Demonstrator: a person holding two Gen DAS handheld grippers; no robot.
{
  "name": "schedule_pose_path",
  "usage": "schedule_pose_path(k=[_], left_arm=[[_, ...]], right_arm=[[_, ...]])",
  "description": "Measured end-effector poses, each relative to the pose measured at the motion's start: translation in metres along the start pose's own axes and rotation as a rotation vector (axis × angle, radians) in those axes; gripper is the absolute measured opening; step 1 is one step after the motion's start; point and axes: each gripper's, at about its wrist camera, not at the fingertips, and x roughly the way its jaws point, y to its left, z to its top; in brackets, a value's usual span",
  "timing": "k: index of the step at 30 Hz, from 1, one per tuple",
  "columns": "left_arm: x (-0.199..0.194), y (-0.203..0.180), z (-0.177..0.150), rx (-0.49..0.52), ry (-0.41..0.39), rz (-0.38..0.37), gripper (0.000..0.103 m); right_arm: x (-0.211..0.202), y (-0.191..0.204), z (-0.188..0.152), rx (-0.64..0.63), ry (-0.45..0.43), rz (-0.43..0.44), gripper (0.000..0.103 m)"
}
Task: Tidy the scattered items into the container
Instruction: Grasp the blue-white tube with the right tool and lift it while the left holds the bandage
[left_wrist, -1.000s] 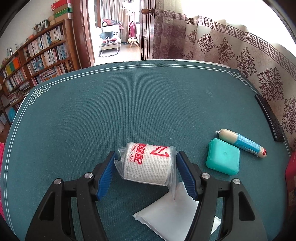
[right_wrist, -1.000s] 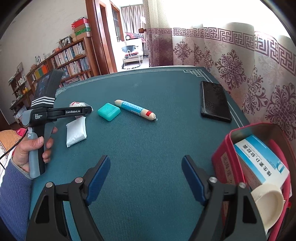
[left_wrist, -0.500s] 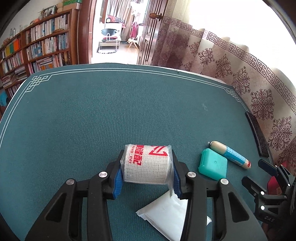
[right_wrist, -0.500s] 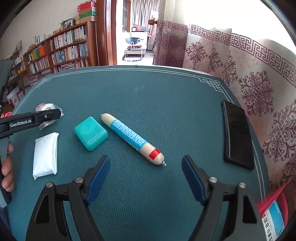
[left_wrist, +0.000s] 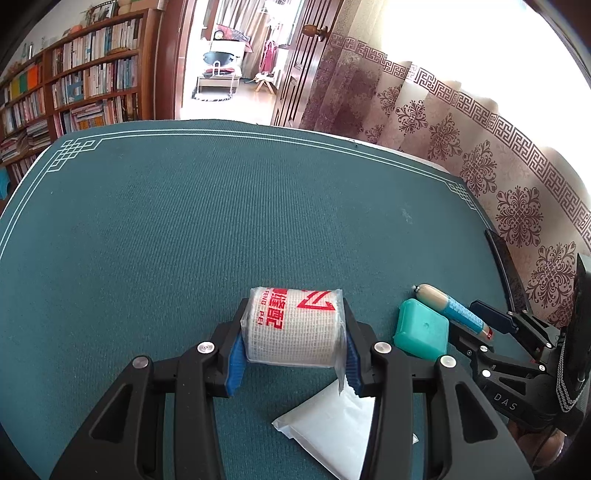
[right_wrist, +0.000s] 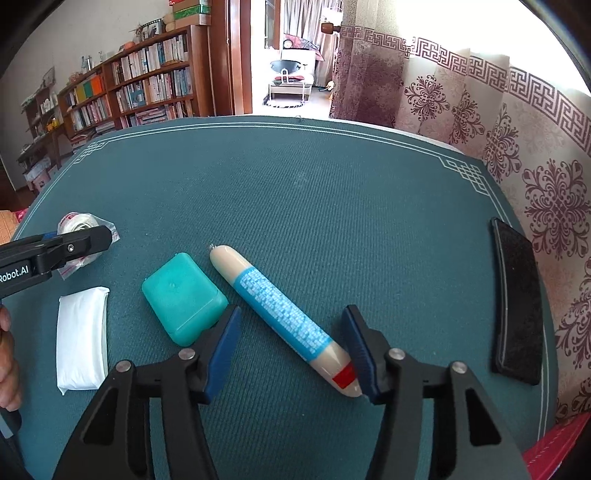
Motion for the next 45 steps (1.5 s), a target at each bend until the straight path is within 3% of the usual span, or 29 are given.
schedule_pose_path(k=[5,7,19,35,45], left_arm=[[-0.001,-0.006,-0.001,0.014,-0.002,-0.002,0.046],[-0.003,-0.007,-0.001,0.017,-0.006,-0.005,0.046],[-0.008,-0.029,-0.006,0.07,-0.014,-0.015,0.046],[-0.044,-0.093,-0.013,0.203,-0.077,-0.098,0.046],[-0.073,-0.139,-0.026,0.31,-0.11,-0.158,0.046]], right_arm=[[-0.007,0.006,-0.008,0.01,0.001,0.017,0.022],[-0.011,0.004,-0.013,0.041,0.004,0.026,0.019],[-0.067,-0.022,-0.061,0.246,-0.049,0.09,0.019],[-0.186,-0.055,-0.117,0.384,-0.239,0.005,0.019],[-0.236,-0.099,-0.161,0.486,-0.299,-0.102,0.019]])
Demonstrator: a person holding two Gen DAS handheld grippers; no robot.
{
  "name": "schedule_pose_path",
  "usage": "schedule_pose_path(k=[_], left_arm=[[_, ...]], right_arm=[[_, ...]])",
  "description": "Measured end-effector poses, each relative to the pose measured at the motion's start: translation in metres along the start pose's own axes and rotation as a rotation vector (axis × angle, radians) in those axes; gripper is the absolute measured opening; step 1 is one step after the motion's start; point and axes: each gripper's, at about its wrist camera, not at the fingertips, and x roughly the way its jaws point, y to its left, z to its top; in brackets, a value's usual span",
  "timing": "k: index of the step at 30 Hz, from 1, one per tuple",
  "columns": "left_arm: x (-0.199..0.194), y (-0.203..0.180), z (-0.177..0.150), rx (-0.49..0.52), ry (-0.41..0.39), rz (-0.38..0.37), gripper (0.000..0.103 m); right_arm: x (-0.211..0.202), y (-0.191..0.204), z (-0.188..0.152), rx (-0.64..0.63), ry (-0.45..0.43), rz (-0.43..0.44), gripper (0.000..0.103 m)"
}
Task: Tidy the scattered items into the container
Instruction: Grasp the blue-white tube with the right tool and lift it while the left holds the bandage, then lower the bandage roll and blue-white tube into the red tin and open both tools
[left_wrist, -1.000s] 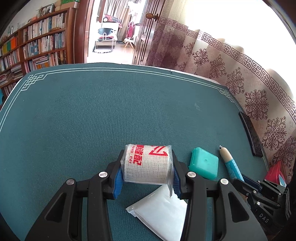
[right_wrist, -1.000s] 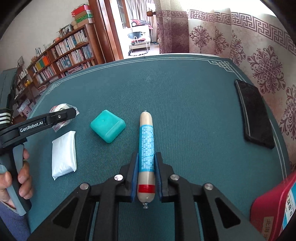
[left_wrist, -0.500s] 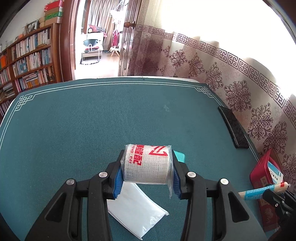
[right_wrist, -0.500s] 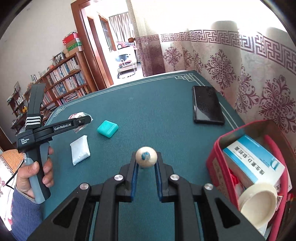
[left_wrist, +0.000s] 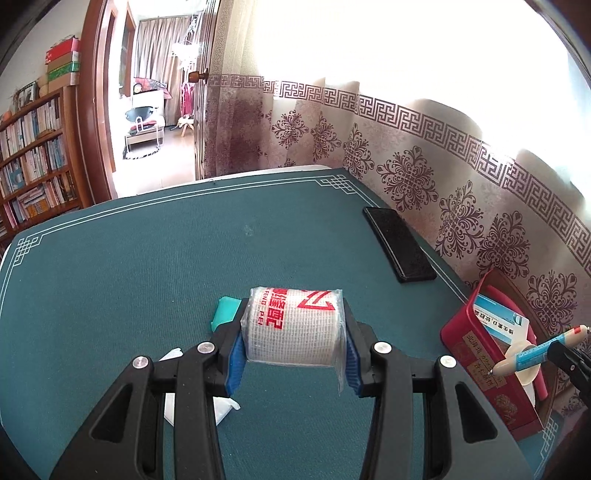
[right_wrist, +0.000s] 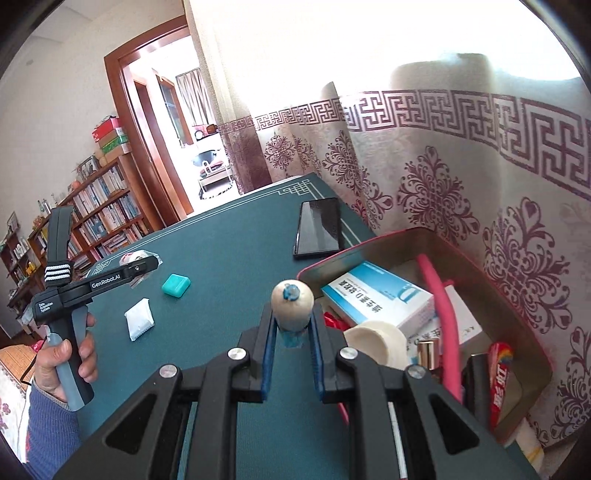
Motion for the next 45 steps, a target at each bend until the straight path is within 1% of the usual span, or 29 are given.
schedule_pose_path(k=[5,11,16,22,25,27,30,32,33,35,37,39,43,45], left_arm=[[-0.004,-0.023,0.0,0.035,0.005,-0.043,0.046],[-0.007,-0.058,-0.001,0.087,0.015,-0.092,0.046],[-0.009,-0.094,-0.005,0.147,0.026,-0.138,0.046],[-0.009,-0.135,-0.01,0.2,0.046,-0.204,0.046],[-0.008,-0.154,-0.011,0.222,0.054,-0.228,0.046],[-0.007,-0.165,-0.012,0.235,0.059,-0.238,0.046],[-0.004,-0.178,-0.013,0.246,0.067,-0.253,0.046],[-0.002,-0.187,-0.014,0.251,0.072,-0.261,0.046],[0.0,-0.19,-0.014,0.254,0.075,-0.263,0.046],[0.004,-0.197,-0.015,0.258,0.084,-0.266,0.046],[0.01,-0.204,-0.015,0.257,0.092,-0.264,0.046],[0.018,-0.21,-0.014,0.244,0.108,-0.268,0.046],[0.035,-0.225,-0.013,0.209,0.148,-0.31,0.046],[0.042,-0.235,-0.013,0.208,0.172,-0.32,0.046]], right_arm=[[-0.021,-0.027,-0.001,0.053,-0.028,-0.005,0.019],[-0.038,-0.046,0.001,0.051,-0.074,-0.075,0.019],[-0.038,-0.07,-0.001,0.1,-0.047,-0.086,0.019],[-0.032,-0.08,-0.003,0.096,-0.025,-0.143,0.02],[-0.032,-0.083,-0.003,0.096,-0.028,-0.142,0.021],[-0.031,-0.084,-0.003,0.097,-0.03,-0.137,0.023],[-0.033,-0.084,-0.005,0.097,-0.034,-0.123,0.031],[-0.033,-0.083,-0.007,0.093,-0.035,-0.118,0.045],[-0.033,-0.083,-0.008,0.092,-0.038,-0.116,0.048],[-0.034,-0.082,-0.01,0.087,-0.047,-0.114,0.064],[-0.037,-0.081,-0.011,0.08,-0.063,-0.119,0.075],[-0.041,-0.079,-0.012,0.069,-0.08,-0.133,0.076],[-0.047,-0.077,-0.011,0.053,-0.101,-0.145,0.077],[-0.05,-0.077,-0.01,0.052,-0.108,-0.145,0.078]])
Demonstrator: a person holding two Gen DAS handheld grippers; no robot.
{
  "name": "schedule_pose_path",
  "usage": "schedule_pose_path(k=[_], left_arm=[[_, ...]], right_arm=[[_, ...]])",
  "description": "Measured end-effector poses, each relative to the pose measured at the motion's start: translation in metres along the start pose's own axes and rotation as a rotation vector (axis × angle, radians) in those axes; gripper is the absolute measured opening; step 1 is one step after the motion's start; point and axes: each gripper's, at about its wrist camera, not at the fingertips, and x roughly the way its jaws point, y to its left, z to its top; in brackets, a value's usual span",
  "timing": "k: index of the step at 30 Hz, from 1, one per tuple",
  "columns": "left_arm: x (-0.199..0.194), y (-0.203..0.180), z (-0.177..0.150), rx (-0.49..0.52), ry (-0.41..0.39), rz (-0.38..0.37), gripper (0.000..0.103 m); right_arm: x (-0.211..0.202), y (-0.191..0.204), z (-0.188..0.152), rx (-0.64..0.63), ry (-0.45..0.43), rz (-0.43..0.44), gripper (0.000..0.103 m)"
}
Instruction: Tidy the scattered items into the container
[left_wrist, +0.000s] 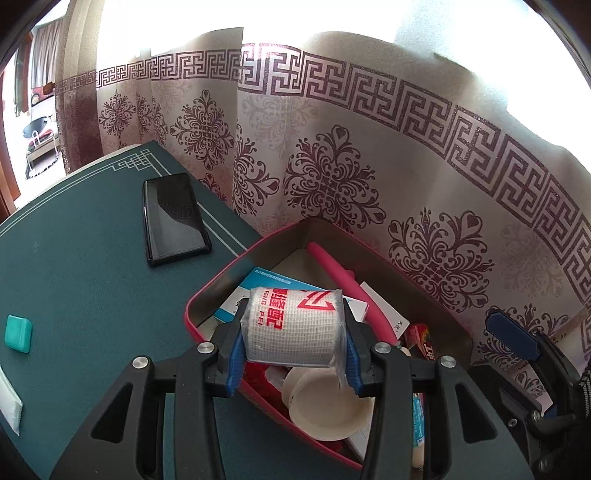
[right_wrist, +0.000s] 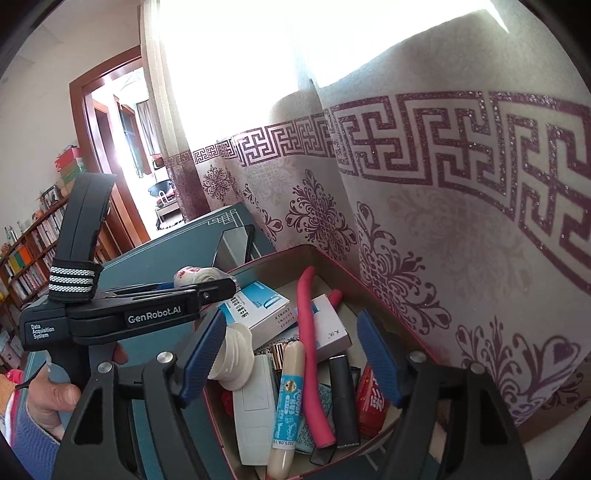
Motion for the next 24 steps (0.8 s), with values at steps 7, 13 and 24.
schedule_pose_path(k=[7,13,24], left_arm=[[0.009,-0.011,0.0,-0.048,0.001,0.046,0.065],[0.003,-0.005,-0.003,-0.068,-0.002,0.038,0.065],[-0.046,0.029,-0.005,-0.138,-0.096,0.044,0.065]], right_arm=[[-0.005,-0.002,0.001,0.0,-0.01,-0.015,0.08],[-0.004,0.004,-0.002,-0.041,0.007,-0.041,0.08],[-0.005,0.024,-0.003,-0.054,-0.007,-0.048,0.081]])
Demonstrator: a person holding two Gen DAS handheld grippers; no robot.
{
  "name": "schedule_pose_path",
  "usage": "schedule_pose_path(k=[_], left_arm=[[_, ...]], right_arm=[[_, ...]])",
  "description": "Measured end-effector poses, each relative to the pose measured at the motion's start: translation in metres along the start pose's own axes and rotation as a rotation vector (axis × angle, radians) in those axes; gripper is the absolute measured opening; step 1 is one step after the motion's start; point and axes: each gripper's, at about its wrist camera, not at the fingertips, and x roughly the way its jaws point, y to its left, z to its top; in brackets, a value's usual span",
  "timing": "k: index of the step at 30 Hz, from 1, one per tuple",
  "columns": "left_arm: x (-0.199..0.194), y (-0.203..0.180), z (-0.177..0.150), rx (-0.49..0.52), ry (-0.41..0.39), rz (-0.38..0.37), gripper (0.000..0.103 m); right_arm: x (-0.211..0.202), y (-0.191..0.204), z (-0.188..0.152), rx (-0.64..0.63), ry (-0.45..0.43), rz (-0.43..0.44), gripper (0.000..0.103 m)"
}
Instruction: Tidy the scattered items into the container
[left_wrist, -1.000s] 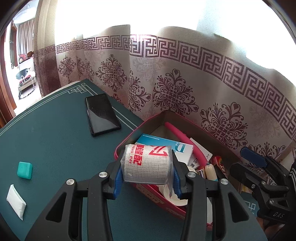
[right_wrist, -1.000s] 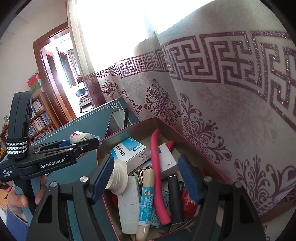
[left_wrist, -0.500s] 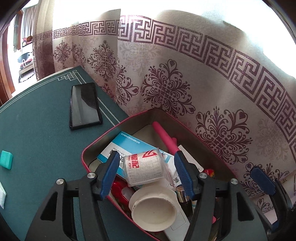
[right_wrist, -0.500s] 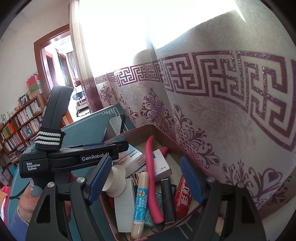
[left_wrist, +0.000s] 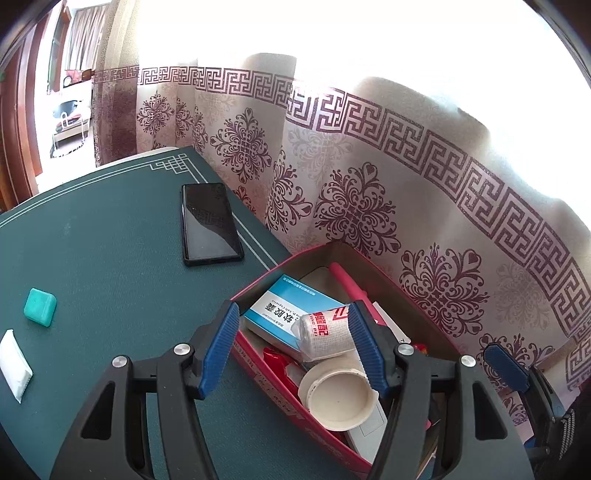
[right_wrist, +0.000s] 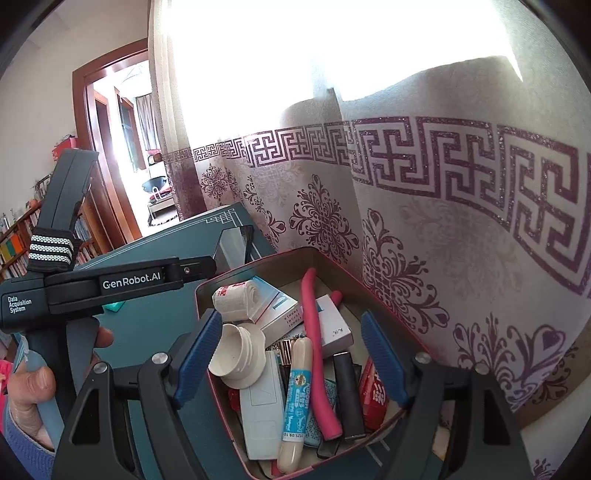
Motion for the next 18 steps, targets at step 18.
schedule_pose_path(k=[18], left_arm=[[-0.069,0.101,-0.017,-0.182,-0.082,0.174,0.072]], right_arm=[[0.03,0.076,-0.006,-0.097,0.049,0.133,0.082]])
